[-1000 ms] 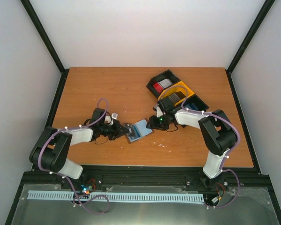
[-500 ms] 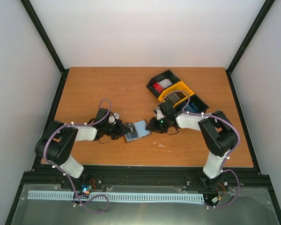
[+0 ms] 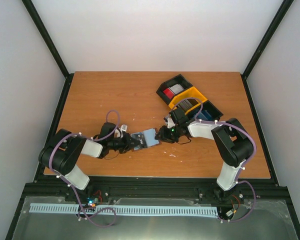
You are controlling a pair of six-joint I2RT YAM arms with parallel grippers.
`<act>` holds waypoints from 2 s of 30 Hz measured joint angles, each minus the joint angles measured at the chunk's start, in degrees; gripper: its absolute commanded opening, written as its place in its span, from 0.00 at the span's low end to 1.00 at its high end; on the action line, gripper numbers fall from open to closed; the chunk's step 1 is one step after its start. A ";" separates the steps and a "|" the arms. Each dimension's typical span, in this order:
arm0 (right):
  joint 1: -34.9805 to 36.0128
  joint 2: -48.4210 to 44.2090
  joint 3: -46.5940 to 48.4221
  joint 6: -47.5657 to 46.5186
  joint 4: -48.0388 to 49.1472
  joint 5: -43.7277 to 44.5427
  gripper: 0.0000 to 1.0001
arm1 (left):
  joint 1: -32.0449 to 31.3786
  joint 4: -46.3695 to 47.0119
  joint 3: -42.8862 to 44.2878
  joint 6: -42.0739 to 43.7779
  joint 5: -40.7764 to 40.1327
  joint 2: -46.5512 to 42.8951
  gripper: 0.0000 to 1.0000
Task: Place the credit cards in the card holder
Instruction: Insert the credit card into the card holder.
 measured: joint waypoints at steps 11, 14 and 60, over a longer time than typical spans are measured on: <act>0.04 0.13 0.00 0.17 0.02 -0.48 0.38 | -0.42 6.78 -0.55 -0.46 1.42 2.12 0.01; 0.04 0.13 0.00 0.17 0.02 -0.48 0.38 | -0.46 6.84 -0.57 -0.68 1.33 3.02 0.01; 0.04 1.77 0.20 -0.11 2.01 -3.87 0.37 | 3.72 -10.14 5.99 10.47 7.39 2.38 0.01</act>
